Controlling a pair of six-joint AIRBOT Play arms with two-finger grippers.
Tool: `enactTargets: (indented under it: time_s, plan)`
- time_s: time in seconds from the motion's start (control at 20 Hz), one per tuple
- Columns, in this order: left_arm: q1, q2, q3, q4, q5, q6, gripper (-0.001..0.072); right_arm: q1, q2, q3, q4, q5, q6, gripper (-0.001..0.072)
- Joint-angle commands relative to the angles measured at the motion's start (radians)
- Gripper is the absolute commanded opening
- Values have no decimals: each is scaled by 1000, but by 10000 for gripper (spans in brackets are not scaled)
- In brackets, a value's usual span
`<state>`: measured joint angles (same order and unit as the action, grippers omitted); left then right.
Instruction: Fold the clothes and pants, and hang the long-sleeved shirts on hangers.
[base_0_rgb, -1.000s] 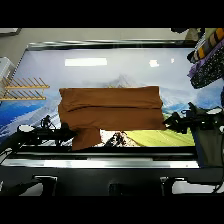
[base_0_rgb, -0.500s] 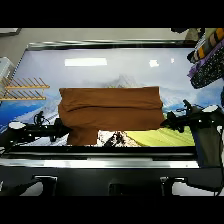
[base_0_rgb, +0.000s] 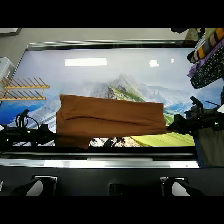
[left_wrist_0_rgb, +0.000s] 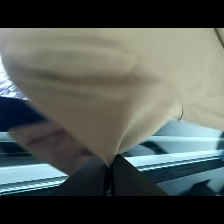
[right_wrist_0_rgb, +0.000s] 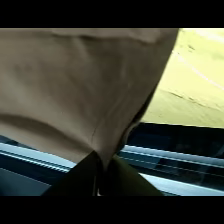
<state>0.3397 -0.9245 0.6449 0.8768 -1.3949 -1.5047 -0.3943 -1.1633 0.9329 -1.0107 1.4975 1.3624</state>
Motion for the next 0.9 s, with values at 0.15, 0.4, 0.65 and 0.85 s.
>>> enactTargets:
  time_s: [0.15, 0.4, 0.65, 0.85]
  plan:
    - [-142, -226, 216, 38, 117, -11, 11, 1, -42, 1, 130, -215, -81, 26]
    - [-194, -566, 583, 55, 64, 5, 11, 1, -194, 3, 241, -337, -164, 26]
    - [-215, -821, 937, 101, -30, -26, 12, 14, -298, 31, 299, -410, -205, 26]
    - [-216, -912, 1052, 101, -42, -59, 11, 114, -360, 160, 182, -474, -102, 26]
